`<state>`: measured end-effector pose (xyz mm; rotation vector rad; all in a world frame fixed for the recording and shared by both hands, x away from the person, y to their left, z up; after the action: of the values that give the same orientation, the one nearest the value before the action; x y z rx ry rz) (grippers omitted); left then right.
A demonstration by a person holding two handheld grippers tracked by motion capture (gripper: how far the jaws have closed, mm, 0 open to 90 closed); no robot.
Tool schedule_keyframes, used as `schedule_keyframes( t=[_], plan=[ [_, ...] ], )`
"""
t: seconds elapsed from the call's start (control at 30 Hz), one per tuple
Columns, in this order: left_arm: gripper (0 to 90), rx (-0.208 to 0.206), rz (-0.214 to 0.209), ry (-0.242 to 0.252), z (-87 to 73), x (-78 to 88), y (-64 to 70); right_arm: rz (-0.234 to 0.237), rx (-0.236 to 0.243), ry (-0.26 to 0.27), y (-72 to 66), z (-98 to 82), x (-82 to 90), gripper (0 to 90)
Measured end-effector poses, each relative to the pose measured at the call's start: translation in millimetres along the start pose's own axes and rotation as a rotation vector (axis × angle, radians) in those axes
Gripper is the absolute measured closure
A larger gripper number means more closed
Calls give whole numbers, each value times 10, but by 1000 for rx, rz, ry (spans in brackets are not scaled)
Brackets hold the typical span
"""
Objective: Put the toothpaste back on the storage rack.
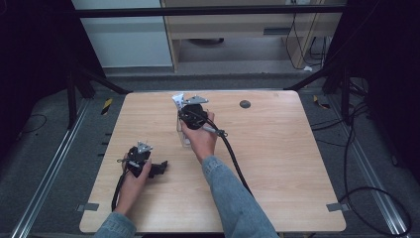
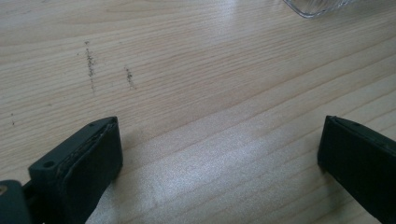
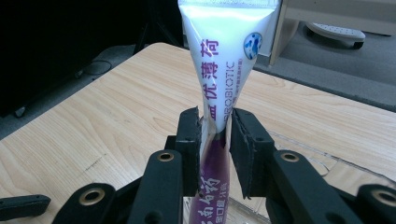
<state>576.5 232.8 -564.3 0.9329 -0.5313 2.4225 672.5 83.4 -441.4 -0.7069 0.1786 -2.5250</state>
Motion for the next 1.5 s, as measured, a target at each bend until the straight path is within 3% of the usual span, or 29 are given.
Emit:
schedule_keyframes(
  t=[0.37, 0.8, 1.5],
  plan=[
    [0, 0, 0, 0, 1, -1, 0, 0, 14, -4, 8, -12, 58, 719],
    [0, 0, 0, 0, 1, -1, 0, -13, 32, -14, 58, 14, 166, 642],
    [0, 2, -1, 0, 5, -5, 1, -9, 27, -38, 154, 50, 333, 356]
  ],
)
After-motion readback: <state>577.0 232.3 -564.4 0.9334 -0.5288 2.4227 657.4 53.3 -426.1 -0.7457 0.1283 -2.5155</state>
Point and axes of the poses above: each handheld gripper's, and its own axes: x roughly backward along the jaws, z roughly out of its top, y roughly to its right, the point moved 8 cm from there along -x, roughly forward along the jaws, and after that the axes turned 13 degrees about -x, right-handed, at the moved point
